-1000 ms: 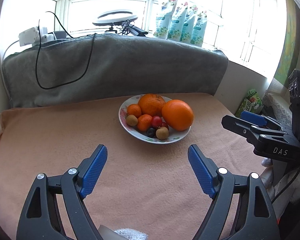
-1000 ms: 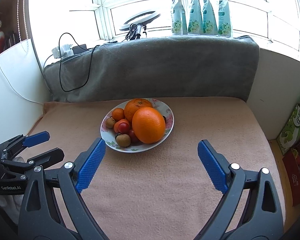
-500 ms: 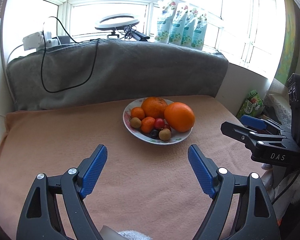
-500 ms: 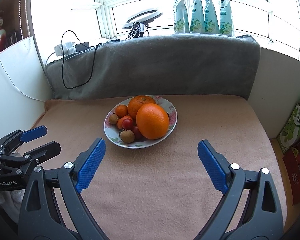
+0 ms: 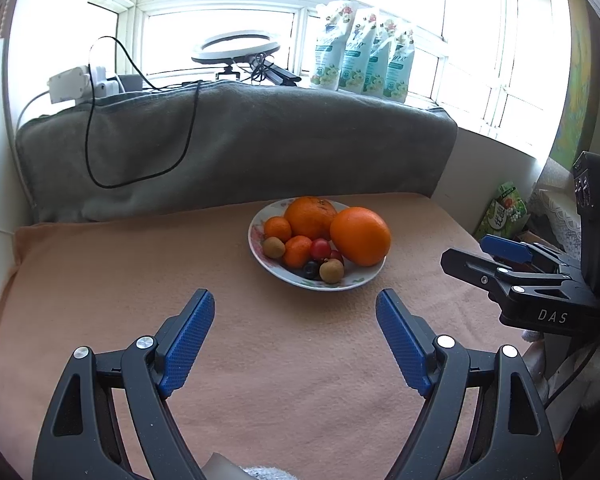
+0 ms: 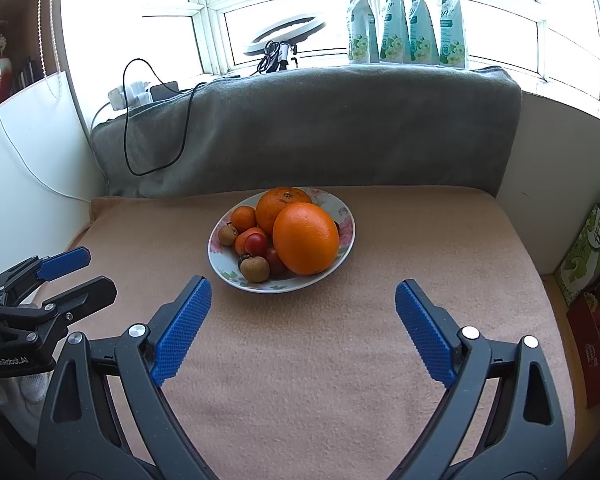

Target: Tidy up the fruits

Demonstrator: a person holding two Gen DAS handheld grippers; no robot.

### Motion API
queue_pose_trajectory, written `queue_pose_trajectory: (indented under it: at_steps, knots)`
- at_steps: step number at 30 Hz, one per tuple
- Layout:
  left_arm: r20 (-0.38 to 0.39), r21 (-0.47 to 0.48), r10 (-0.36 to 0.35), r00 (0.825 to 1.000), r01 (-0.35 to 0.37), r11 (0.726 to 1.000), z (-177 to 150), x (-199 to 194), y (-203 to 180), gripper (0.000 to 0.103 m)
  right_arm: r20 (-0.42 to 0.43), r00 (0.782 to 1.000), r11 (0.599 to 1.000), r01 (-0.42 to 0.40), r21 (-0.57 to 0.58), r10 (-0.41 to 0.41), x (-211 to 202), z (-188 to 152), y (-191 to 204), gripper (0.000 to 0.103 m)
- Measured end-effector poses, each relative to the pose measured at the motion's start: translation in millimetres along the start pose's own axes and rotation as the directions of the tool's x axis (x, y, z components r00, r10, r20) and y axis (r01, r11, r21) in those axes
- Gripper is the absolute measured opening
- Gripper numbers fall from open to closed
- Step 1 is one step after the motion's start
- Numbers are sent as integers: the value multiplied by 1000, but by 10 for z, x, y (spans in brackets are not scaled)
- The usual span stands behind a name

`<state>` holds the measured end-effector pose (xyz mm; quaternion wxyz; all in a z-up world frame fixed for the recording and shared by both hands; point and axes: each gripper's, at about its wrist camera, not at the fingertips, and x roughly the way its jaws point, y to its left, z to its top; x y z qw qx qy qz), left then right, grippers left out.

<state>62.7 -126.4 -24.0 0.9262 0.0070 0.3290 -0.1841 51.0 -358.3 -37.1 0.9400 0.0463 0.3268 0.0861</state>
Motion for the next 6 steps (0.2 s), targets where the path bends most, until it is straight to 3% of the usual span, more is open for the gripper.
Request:
queue_pose_trajectory:
  at_steps: [6]
  knots:
    - [9,8,-6,1000,6,1000,-2,-6,-8,83,-2,1000,1000,4,-1,-4,12,-16,5,95]
